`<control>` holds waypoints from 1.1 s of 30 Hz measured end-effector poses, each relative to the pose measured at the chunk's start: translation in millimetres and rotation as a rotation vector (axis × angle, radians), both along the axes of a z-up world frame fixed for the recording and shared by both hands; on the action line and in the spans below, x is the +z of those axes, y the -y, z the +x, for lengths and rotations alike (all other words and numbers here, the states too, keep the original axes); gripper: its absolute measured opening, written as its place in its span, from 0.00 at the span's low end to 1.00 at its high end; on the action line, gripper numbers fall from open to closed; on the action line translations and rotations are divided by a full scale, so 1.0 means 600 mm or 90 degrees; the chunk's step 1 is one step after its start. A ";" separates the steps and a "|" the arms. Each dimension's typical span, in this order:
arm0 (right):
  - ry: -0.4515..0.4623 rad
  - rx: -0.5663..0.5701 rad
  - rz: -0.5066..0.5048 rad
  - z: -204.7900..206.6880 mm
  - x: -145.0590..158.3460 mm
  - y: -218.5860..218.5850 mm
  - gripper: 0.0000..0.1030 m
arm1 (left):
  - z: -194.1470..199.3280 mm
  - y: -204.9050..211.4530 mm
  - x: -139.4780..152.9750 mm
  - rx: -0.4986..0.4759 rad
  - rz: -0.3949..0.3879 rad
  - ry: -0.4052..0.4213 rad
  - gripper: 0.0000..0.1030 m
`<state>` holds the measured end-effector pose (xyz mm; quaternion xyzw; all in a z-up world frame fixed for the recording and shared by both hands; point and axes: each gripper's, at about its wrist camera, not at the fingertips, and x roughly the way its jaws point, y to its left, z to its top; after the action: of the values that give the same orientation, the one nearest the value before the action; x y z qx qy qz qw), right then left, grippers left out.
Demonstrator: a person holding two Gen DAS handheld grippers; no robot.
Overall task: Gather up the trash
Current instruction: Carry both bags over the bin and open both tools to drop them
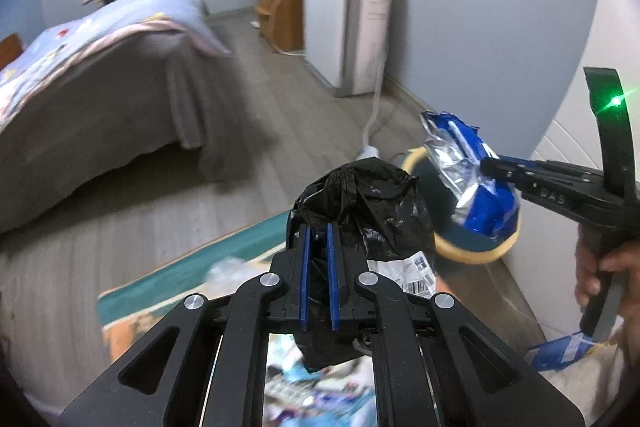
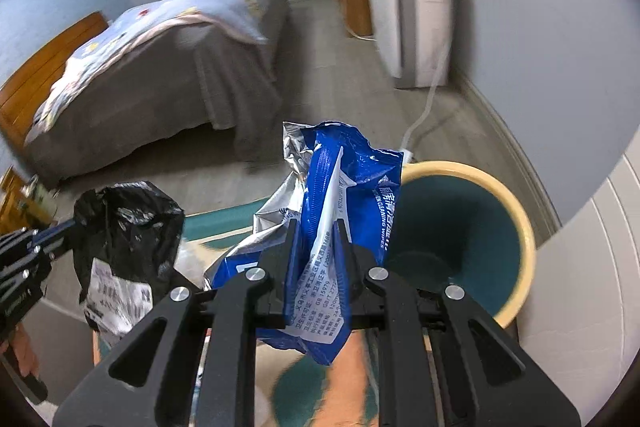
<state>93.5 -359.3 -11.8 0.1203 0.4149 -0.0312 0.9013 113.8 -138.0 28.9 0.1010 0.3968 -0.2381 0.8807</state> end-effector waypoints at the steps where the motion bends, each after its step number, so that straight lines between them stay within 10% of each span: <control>1: -0.003 -0.013 -0.004 0.001 -0.004 0.013 0.15 | 0.004 0.019 -0.004 -0.012 0.003 -0.003 0.08; 25: -0.061 -0.224 0.007 -0.023 -0.095 0.202 0.20 | 0.064 0.331 -0.121 -0.146 0.062 -0.045 0.10; 33: -0.030 -0.214 0.004 -0.023 -0.080 0.191 0.46 | 0.061 0.294 -0.092 -0.121 0.033 -0.009 0.41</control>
<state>79.5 -474.1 -59.9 0.1903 0.4099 -0.1828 0.8732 150.2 -314.1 -26.6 0.1591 0.3981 -0.3107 0.8484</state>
